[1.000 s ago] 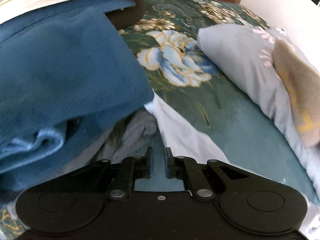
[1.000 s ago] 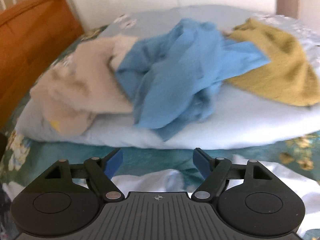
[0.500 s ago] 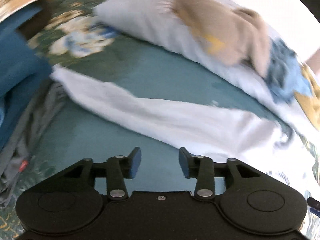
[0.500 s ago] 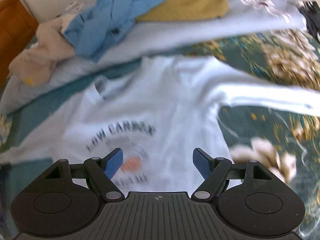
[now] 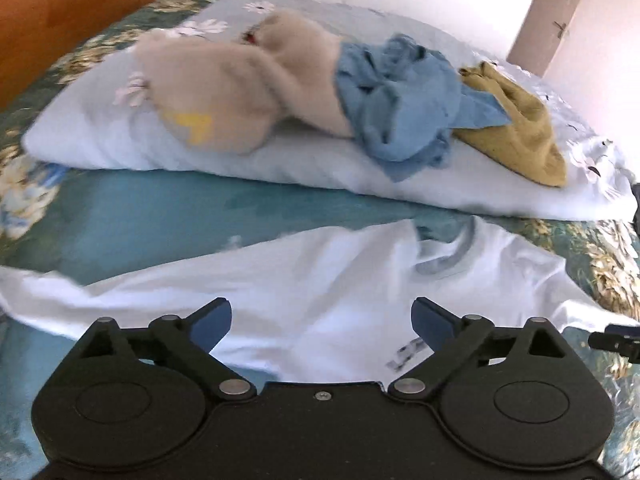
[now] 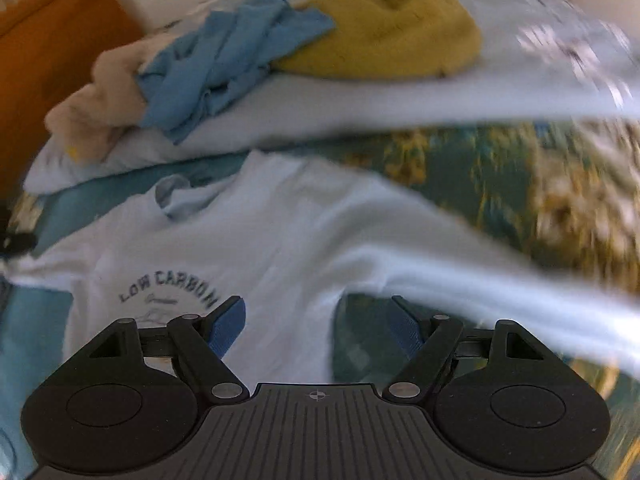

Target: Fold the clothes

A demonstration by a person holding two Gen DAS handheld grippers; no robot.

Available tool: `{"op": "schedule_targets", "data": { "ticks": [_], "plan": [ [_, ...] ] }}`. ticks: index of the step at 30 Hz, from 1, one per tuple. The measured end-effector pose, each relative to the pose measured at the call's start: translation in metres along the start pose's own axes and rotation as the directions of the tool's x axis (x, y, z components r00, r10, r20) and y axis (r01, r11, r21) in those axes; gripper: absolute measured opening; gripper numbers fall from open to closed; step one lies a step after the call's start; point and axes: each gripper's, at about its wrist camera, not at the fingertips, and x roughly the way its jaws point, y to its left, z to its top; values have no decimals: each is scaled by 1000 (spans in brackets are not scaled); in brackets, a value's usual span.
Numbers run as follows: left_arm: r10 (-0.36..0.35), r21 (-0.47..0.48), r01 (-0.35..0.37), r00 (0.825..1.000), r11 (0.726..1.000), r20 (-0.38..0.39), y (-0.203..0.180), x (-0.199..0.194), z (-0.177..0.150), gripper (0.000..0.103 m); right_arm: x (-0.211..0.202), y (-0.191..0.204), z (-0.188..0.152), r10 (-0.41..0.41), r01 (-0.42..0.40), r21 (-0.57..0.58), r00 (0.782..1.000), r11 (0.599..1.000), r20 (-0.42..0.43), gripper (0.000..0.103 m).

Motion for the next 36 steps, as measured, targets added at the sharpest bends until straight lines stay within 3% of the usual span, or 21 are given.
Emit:
{"op": "schedule_targets", "data": {
  "ticks": [4, 7, 10, 12, 14, 20, 22, 25, 29, 34, 36],
  "plan": [
    [14, 26, -14, 1000, 1000, -2, -20, 23, 14, 101, 11, -26, 24, 12, -11, -88, 1000, 996, 11, 79],
    [13, 99, -13, 1000, 995, -3, -30, 38, 26, 101, 22, -31, 39, 45, -42, -135, 999, 990, 19, 81],
    [19, 249, -13, 1000, 968, -22, -40, 55, 36, 101, 38, -26, 54, 75, -70, -178, 997, 981, 20, 81],
    [17, 354, -11, 1000, 935, -12, -41, 65, 41, 101, 48, -22, 64, 94, -88, -206, 995, 975, 19, 81],
    [-2, 402, 16, 999, 915, -35, -37, 77, 48, 101, 59, -18, 74, 114, -107, -233, 993, 967, 17, 80],
    [-87, 393, 125, 990, 911, -114, -14, 116, 72, 96, 91, -19, 102, 137, -143, -197, 990, 970, -43, 61],
    [-123, 371, 169, 982, 913, -146, -5, 127, 79, 92, 101, -19, 110, 148, -157, -168, 987, 973, -65, 54],
    [-169, 361, 237, 963, 902, -210, 3, 143, 85, 82, 113, -19, 119, 166, -177, -146, 983, 973, -85, 54],
    [-194, 407, 304, 937, 861, -290, 4, 163, 87, 77, 133, -18, 131, 182, -201, -149, 974, 968, -132, 53],
    [-225, 429, 385, 898, 817, -378, 5, 185, 89, 63, 156, -17, 139, 206, -243, -173, 957, 955, -206, 47],
    [-243, 438, 416, 884, 797, -398, 5, 188, 89, 63, 164, -15, 141, 209, -257, -195, 949, 947, -237, 47]
  ]
}}
